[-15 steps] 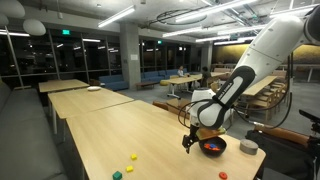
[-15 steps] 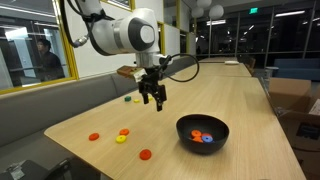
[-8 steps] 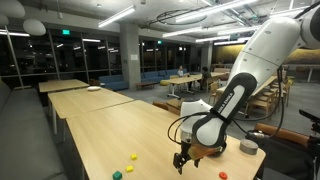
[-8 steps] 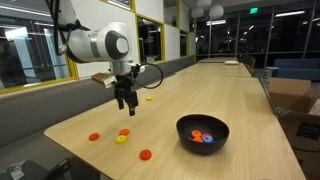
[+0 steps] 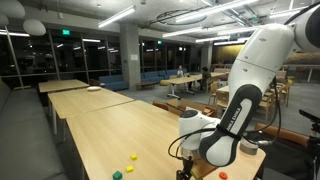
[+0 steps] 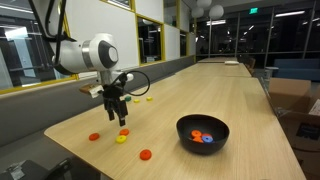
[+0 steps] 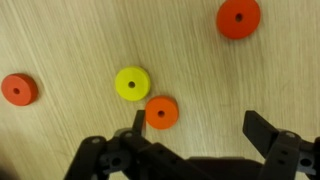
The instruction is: Put some of the rings in the black bowl
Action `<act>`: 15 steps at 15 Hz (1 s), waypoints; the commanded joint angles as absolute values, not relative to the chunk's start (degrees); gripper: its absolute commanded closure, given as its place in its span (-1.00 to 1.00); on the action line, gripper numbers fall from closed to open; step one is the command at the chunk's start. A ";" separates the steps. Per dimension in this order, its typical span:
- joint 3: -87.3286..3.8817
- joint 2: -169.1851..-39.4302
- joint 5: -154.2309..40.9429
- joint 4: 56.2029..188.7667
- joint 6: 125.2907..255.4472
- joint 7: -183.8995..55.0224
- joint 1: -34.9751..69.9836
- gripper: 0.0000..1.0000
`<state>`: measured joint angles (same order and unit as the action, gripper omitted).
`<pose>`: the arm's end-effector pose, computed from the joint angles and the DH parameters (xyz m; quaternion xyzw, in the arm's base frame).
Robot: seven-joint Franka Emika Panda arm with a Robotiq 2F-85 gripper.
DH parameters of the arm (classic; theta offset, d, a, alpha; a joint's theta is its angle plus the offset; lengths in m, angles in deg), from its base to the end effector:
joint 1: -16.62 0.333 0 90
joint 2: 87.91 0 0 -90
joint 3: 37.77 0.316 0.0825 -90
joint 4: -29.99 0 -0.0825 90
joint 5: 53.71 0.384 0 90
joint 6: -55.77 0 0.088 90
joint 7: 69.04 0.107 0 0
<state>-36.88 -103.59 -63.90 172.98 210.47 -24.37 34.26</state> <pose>0.4353 0.1526 0.1743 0.9882 -0.1459 -0.0119 0.0461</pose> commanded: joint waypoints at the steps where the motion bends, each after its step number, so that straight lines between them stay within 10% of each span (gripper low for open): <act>1: -38.98 -102.91 -70.09 175.29 211.94 -24.68 35.26 -1.00; 15: -41.10 -108.12 -80.47 176.29 224.83 -32.00 33.31 -1.00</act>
<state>-40.81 -106.77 -79.42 176.74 221.24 -30.49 34.09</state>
